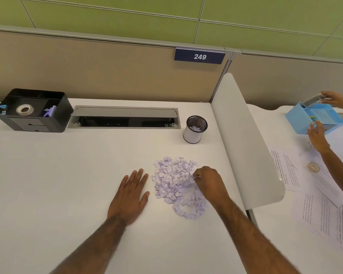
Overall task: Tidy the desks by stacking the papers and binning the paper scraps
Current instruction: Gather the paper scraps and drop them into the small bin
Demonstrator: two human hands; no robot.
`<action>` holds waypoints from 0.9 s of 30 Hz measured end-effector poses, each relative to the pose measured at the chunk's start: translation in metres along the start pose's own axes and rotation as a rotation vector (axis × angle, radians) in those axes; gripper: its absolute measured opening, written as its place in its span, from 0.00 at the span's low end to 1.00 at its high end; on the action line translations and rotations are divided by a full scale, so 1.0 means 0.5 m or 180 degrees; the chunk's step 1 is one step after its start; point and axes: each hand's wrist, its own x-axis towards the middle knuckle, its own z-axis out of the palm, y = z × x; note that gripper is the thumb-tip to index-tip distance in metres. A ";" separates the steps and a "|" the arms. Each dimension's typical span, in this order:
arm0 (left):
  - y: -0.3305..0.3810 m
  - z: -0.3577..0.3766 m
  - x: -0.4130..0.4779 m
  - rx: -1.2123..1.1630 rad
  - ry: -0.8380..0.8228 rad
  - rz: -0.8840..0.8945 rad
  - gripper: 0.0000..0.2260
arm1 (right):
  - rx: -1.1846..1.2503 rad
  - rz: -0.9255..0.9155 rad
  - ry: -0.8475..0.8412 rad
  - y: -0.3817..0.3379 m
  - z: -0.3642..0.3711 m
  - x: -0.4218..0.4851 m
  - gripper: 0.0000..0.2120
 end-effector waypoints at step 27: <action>-0.001 0.001 0.003 -0.0033 -0.0013 0.0022 0.29 | 0.0548 0.0648 0.0788 -0.069 -0.173 0.397 0.09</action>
